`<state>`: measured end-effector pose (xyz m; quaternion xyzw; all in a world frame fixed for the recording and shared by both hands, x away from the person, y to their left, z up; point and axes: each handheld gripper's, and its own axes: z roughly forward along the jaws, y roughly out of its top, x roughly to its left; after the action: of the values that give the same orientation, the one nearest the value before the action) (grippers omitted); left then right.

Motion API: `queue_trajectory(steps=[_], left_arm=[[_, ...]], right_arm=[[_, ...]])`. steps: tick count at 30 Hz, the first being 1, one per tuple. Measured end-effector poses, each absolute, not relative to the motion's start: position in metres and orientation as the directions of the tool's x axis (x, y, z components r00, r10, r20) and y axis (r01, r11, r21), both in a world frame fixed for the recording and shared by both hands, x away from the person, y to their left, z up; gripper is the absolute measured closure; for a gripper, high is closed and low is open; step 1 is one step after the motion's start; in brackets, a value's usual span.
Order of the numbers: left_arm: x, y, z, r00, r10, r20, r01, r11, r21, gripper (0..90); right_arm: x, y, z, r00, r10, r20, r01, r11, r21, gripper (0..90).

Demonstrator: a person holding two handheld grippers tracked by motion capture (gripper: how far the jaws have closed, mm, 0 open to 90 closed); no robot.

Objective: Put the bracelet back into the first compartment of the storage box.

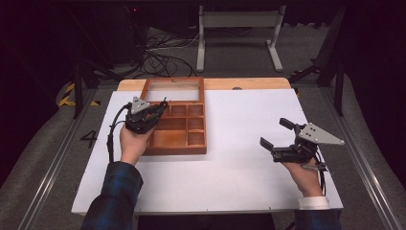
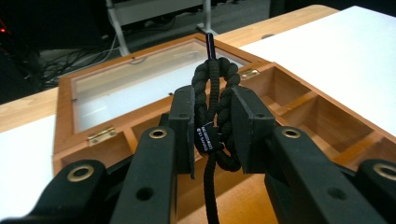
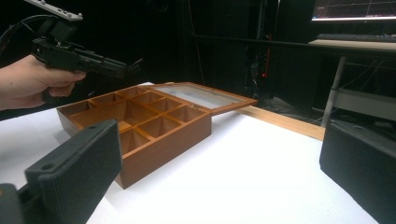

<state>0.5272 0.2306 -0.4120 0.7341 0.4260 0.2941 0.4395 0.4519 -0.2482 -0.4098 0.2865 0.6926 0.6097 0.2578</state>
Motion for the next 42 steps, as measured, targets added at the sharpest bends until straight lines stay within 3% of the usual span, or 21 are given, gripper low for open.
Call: queue_trajectory(steps=[16, 42], left_arm=[[0.542, 0.248, -0.404, 0.394, 0.919, 0.029, 0.380, -0.191, 0.905, 71.3], [0.561, 0.270, -0.420, 0.284, 0.959, 0.016, 0.497, -0.162, 0.853, 70.5]], right_arm=[[0.452, -0.251, -0.410, -0.688, 0.726, -0.002, 0.075, 0.073, 0.995, 0.0], [0.452, -0.253, -0.410, -0.701, 0.713, 0.001, 0.066, 0.064, 0.996, 0.0]])
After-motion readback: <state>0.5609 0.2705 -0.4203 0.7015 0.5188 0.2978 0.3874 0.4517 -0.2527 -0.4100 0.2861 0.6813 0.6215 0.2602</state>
